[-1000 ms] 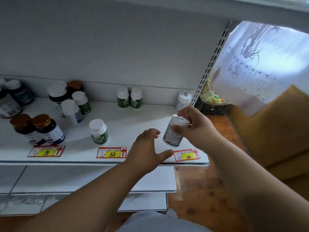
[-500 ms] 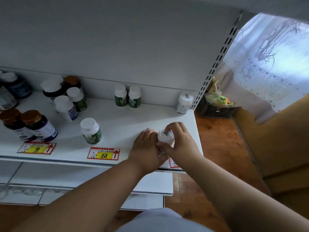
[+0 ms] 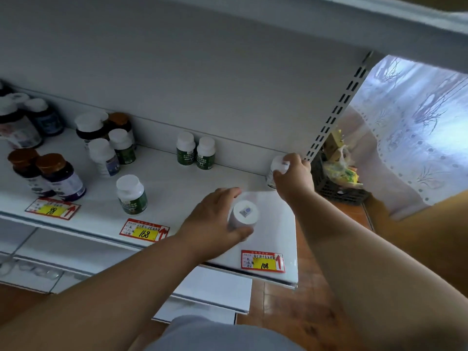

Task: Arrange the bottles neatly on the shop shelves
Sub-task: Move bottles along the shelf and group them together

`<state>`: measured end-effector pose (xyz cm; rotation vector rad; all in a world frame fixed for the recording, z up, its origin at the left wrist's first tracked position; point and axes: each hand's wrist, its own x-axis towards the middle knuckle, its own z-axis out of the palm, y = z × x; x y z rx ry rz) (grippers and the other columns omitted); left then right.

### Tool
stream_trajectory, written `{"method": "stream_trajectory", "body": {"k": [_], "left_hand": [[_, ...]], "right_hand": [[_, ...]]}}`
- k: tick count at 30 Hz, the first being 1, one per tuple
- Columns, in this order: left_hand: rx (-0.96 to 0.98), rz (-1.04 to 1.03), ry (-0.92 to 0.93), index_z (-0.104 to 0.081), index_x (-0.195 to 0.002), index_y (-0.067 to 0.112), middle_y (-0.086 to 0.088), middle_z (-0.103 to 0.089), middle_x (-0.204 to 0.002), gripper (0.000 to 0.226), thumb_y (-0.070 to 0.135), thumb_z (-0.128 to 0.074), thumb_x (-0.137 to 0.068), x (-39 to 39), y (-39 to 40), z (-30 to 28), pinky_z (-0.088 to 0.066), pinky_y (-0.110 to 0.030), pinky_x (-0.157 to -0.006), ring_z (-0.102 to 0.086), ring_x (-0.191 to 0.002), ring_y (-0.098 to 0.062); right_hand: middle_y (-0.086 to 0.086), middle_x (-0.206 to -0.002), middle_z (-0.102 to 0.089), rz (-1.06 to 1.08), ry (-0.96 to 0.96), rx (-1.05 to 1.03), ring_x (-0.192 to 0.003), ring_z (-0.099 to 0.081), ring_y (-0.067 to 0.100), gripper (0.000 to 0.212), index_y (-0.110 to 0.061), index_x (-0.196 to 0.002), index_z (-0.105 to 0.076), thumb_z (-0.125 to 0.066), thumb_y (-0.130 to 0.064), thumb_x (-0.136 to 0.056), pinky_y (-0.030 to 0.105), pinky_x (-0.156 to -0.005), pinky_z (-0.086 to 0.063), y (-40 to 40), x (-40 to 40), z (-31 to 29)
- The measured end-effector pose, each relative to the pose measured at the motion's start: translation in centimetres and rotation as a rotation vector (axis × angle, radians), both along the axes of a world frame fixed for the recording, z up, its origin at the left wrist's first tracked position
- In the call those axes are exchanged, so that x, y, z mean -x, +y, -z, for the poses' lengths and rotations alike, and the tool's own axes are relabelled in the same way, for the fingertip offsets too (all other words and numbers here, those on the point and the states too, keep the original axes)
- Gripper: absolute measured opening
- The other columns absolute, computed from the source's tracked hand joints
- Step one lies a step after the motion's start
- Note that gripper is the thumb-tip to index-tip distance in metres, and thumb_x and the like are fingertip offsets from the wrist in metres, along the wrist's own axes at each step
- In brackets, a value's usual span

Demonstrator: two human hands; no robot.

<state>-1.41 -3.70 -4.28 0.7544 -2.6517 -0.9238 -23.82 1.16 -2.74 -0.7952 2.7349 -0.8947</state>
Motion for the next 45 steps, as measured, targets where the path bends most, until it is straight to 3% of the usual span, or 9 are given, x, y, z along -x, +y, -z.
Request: {"method": "stream_trajectory", "body": {"k": [5, 9, 11, 15, 21, 28, 38, 43, 45], "left_hand": [[0.097, 0.057, -0.025, -0.038, -0.138, 0.037, 0.010, -0.043, -0.136, 0.054, 0.048, -0.059, -0.090, 1.2, 0.7, -0.7, -0.042, -0.025, -0.094, -0.043, -0.115, -0.010], [0.115, 0.061, -0.021, -0.044, -0.134, 0.034, 0.009, -0.045, -0.131, 0.046, 0.046, -0.058, -0.091, 1.1, 0.8, -0.5, -0.042, -0.024, -0.091, -0.044, -0.111, -0.009], [0.133, 0.073, -0.007, -0.045, -0.133, 0.033, 0.010, -0.046, -0.130, 0.045, 0.046, -0.058, -0.091, 1.0, 0.7, -0.5, -0.041, -0.022, -0.089, -0.044, -0.110, -0.008], [0.128, 0.115, -0.005, -0.047, -0.130, 0.033, 0.010, -0.047, -0.124, 0.043, 0.045, -0.057, -0.090, 0.8, 0.4, -0.8, -0.043, -0.022, -0.086, -0.045, -0.106, -0.008], [0.199, 0.199, -0.113, -0.035, -0.133, 0.028, 0.003, -0.042, -0.135, 0.050, 0.039, -0.054, -0.088, 1.5, 0.0, -1.8, -0.041, -0.035, -0.097, -0.043, -0.118, -0.018], [0.285, 0.310, -0.239, -0.025, -0.145, 0.023, -0.007, -0.034, -0.141, 0.062, 0.040, -0.050, -0.091, 1.8, -0.2, -1.3, -0.039, -0.038, -0.099, -0.039, -0.126, -0.026], [0.287, 0.320, -0.197, -0.021, -0.148, 0.022, -0.007, -0.034, -0.144, 0.065, 0.042, -0.051, -0.094, 1.4, -0.3, -1.3, -0.041, -0.035, -0.100, -0.040, -0.127, -0.025], [0.304, 0.299, -0.188, -0.013, -0.150, 0.025, -0.005, -0.025, -0.150, 0.073, 0.048, -0.049, -0.091, 0.9, -0.1, -1.6, -0.031, -0.037, -0.108, -0.031, -0.133, -0.024], [0.308, 0.252, -0.152, -0.013, -0.149, 0.026, -0.001, -0.022, -0.152, 0.078, 0.052, -0.052, -0.087, 0.2, -0.3, -1.8, -0.026, -0.035, -0.111, -0.028, -0.135, -0.022]], "right_hand": [[0.007, -0.118, -0.053, -0.097, 0.142, 0.020, -0.101, -0.053, 0.029, 0.029, -0.021, -0.108, -0.049, -0.063, -0.029, -0.084, 0.032, -0.080, -0.047, -0.2, 0.9, 1.1], [0.002, -0.108, -0.057, -0.156, 0.040, 0.065, -0.085, -0.057, 0.021, 0.037, -0.027, -0.111, -0.048, -0.065, -0.044, -0.083, 0.020, -0.047, -0.039, 1.2, -0.3, 0.6], [0.002, -0.112, -0.058, -0.202, -0.058, 0.108, -0.084, -0.060, 0.018, 0.040, -0.033, -0.117, -0.048, -0.063, -0.049, -0.084, 0.019, -0.045, -0.043, 2.4, -1.1, 0.3], [0.003, -0.124, -0.055, -0.240, -0.165, 0.154, -0.102, -0.060, 0.020, 0.048, -0.033, -0.127, -0.046, -0.060, -0.051, -0.084, 0.027, -0.068, -0.057, 5.4, -2.6, -0.4], [-0.008, -0.119, -0.046, -0.272, -0.080, -0.031, -0.096, -0.054, 0.014, 0.054, -0.032, -0.129, -0.047, -0.071, -0.037, -0.080, 0.017, -0.061, -0.046, 8.3, -6.6, -1.9], [-0.002, -0.125, -0.052, -0.369, -0.023, -0.112, -0.108, -0.055, 0.019, 0.062, -0.028, -0.135, -0.040, -0.070, -0.028, -0.081, 0.031, -0.089, -0.047, 9.3, -10.5, -0.6], [0.000, -0.134, -0.046, -0.366, -0.006, -0.150, -0.113, -0.053, 0.019, 0.067, -0.028, -0.139, -0.034, -0.069, -0.026, -0.083, 0.033, -0.092, -0.049, 8.6, -10.6, -0.4], [-0.010, -0.142, -0.033, -0.378, -0.075, -0.093, -0.115, -0.045, 0.008, 0.082, -0.032, -0.146, -0.024, -0.070, -0.047, -0.080, 0.023, -0.093, -0.038, 8.9, -10.7, -1.4], [-0.016, -0.138, -0.032, -0.352, -0.091, 0.013, -0.113, -0.039, 0.000, 0.072, -0.033, -0.145, -0.027, -0.061, -0.053, -0.084, 0.022, -0.093, -0.035, 8.6, -10.7, -2.5]]}}
